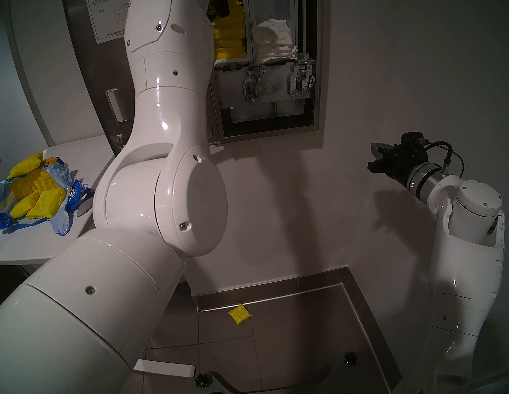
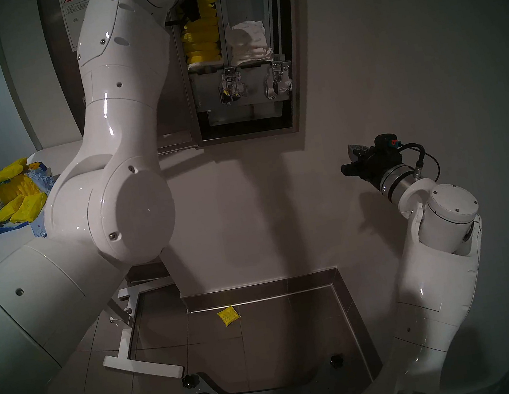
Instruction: Open the dispenser door, put the pads inside, close the door
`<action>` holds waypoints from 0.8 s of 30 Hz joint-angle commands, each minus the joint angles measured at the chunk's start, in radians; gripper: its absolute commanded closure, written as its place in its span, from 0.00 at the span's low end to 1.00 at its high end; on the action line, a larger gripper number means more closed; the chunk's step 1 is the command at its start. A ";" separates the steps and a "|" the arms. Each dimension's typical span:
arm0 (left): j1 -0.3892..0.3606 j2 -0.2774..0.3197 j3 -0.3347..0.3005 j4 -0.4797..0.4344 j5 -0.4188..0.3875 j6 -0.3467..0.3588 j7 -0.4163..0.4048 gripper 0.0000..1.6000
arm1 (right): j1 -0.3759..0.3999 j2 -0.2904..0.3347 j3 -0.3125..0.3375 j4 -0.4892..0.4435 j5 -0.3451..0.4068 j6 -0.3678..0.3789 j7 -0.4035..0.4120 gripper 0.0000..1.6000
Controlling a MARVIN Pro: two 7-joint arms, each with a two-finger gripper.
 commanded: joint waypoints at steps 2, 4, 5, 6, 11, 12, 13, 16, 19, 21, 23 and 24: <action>-0.122 -0.009 -0.031 0.044 -0.037 0.046 0.000 1.00 | 0.021 0.004 -0.001 -0.034 0.005 -0.009 -0.002 0.74; -0.130 -0.014 -0.051 0.040 -0.053 0.064 -0.004 0.55 | 0.021 0.004 -0.001 -0.034 0.005 -0.009 -0.002 0.74; -0.138 -0.013 -0.057 0.045 -0.058 0.071 -0.005 0.13 | 0.021 0.004 -0.001 -0.034 0.005 -0.009 -0.002 0.74; -0.148 -0.012 -0.062 0.052 -0.062 0.074 -0.002 0.00 | 0.021 0.004 -0.001 -0.034 0.005 -0.009 -0.003 0.74; -0.177 -0.004 -0.078 0.074 -0.074 0.076 -0.003 0.00 | 0.020 0.003 -0.001 -0.035 0.005 -0.009 -0.003 0.74; -0.174 -0.005 -0.078 0.068 -0.076 0.077 -0.006 0.00 | 0.020 0.003 -0.001 -0.036 0.005 -0.009 -0.003 0.74; -0.172 -0.005 -0.079 0.066 -0.078 0.077 -0.008 0.00 | 0.020 0.003 -0.001 -0.036 0.005 -0.009 -0.003 0.74; -0.161 -0.008 -0.077 0.047 -0.082 0.073 -0.013 0.00 | 0.020 0.003 -0.001 -0.036 0.005 -0.009 -0.003 0.74; -0.143 -0.021 -0.082 0.007 -0.098 0.072 -0.028 0.00 | 0.020 0.003 -0.001 -0.036 0.005 -0.009 -0.004 0.74; -0.127 -0.030 -0.079 -0.029 -0.104 0.065 -0.037 0.00 | 0.020 0.003 -0.001 -0.036 0.005 -0.009 -0.004 0.74; -0.125 -0.039 -0.085 -0.044 -0.119 0.064 -0.046 0.00 | 0.020 0.004 -0.001 -0.035 0.005 -0.009 -0.003 0.74; -0.106 -0.046 -0.083 -0.082 -0.122 0.064 -0.061 0.00 | 0.020 0.004 -0.001 -0.035 0.005 -0.009 -0.003 0.74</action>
